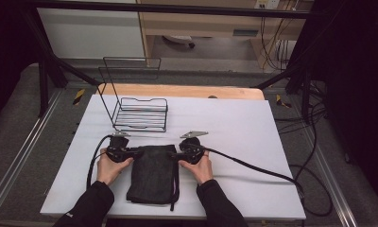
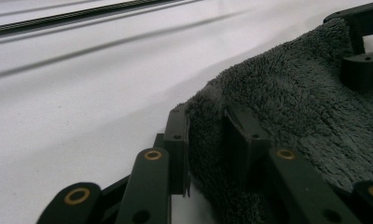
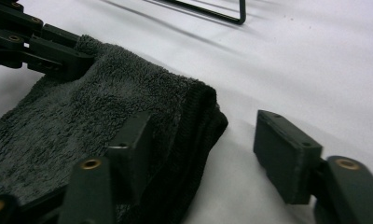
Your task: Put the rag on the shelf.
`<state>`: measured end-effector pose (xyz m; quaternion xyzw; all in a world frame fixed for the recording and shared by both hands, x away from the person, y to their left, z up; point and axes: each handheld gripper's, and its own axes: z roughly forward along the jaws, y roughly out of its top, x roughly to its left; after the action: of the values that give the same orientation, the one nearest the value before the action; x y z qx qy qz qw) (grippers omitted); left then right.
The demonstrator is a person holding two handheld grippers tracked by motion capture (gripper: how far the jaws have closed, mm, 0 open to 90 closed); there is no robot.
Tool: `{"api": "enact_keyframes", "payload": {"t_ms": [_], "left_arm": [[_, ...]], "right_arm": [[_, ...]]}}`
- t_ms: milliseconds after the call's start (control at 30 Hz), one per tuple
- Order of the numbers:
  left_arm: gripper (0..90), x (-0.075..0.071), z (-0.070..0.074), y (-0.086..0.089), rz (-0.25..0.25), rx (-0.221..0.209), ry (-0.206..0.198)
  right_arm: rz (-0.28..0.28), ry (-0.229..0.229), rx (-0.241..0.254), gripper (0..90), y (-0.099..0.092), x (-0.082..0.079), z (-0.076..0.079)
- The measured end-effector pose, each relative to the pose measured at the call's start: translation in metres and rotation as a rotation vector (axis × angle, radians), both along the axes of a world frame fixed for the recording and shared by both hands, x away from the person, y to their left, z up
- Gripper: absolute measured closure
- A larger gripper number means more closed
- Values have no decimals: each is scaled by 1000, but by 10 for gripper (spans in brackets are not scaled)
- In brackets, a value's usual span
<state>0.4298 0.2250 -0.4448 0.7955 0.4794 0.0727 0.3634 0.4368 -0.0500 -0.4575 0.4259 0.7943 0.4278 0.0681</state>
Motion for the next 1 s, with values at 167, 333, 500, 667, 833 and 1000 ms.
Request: {"api": "enact_keyframes", "payload": {"t_ms": [167,333,500,667,833,1000], "left_arm": [[737,-2,1,-2,-5,15,-10],[773,-2,2,-2,-17,18,-13],[802,-3,3,-1,-15,10,-9],[815,-4,5,4,-11,-19,-9],[816,-8,13,7,-18,-55,-50],[816,-14,24,8,-32,-66,-94]], "right_arm": [[35,52,21,556,0,-2,1],[31,104,49,675,1,-1,1],[22,160,74,767,1,2,2],[20,159,86,791,0,3,3],[18,142,94,795,-1,0,7],[23,101,113,797,-2,-6,15]]}}
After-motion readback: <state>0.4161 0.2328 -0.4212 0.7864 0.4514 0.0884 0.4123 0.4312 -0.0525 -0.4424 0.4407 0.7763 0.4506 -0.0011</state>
